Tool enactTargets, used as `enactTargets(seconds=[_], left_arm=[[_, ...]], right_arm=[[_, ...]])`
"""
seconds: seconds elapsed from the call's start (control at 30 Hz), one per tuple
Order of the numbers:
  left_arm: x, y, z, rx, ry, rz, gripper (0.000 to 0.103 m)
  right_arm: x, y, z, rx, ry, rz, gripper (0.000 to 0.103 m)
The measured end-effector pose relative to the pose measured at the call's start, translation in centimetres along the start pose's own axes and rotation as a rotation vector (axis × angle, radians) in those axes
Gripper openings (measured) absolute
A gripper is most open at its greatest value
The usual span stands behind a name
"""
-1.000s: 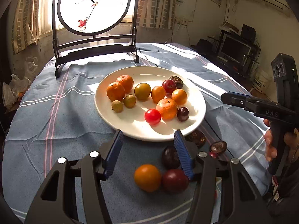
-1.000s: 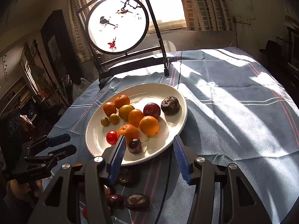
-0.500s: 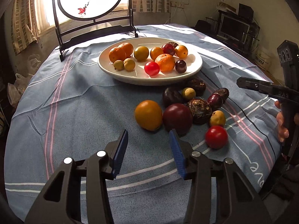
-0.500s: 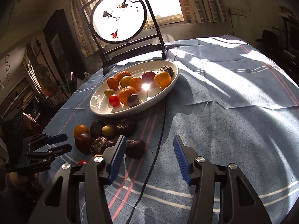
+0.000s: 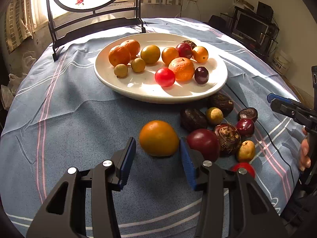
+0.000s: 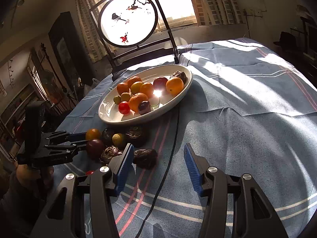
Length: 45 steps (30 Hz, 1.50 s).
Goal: Organize fruits
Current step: 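Grasp a large orange with the left tool while the right tool grasps a dark brown fruit, then lower the large orange onto the plate while the right tool releases the dark fruit there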
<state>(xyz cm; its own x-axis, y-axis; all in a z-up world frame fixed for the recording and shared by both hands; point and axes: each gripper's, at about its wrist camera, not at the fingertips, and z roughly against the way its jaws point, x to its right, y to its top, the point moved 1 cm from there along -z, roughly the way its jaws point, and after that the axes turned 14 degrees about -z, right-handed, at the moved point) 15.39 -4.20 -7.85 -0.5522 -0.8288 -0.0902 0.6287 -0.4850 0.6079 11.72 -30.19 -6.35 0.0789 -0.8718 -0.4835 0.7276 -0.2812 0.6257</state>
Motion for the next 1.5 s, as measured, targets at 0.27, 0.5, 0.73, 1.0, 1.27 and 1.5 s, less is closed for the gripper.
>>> enactTargets(seconds=[0.27,0.5,0.73,1.0,1.27,1.5], left_arm=[[0.3,-0.7,2.0,0.069,-0.003,0.023,0.04],[0.6,-3.0,5.9,0.131,-0.019,0.053,0.04],[0.5,-3.8,6.7,0.146,-0.024,0.069,0.04],[0.3,-4.0,7.0,0.174,-0.04,0.09,0.04],[0.0,-0.5,7.5,0.212,-0.038,0.055,0.04],[-1.5,5.4,3.2,0.168,-0.04,0.052,0.04]], right_arm=[[-1.0,-0.4,-0.5,-0.042,0.01,0.056,0.053],[-1.9,-0.5,-3.4,-0.184,-0.054,0.08,0.053],[-2.9,0.4,-6.1,-0.253,-0.076,0.095,0.045],[-2.8,0.0,-3.3,-0.178,-0.005,0.059,0.038],[-2.7,5.5,-0.8,-0.063,0.031,0.016,0.038],[-3.6,9.8,-5.5,-0.064,-0.018,-0.013,0.038]])
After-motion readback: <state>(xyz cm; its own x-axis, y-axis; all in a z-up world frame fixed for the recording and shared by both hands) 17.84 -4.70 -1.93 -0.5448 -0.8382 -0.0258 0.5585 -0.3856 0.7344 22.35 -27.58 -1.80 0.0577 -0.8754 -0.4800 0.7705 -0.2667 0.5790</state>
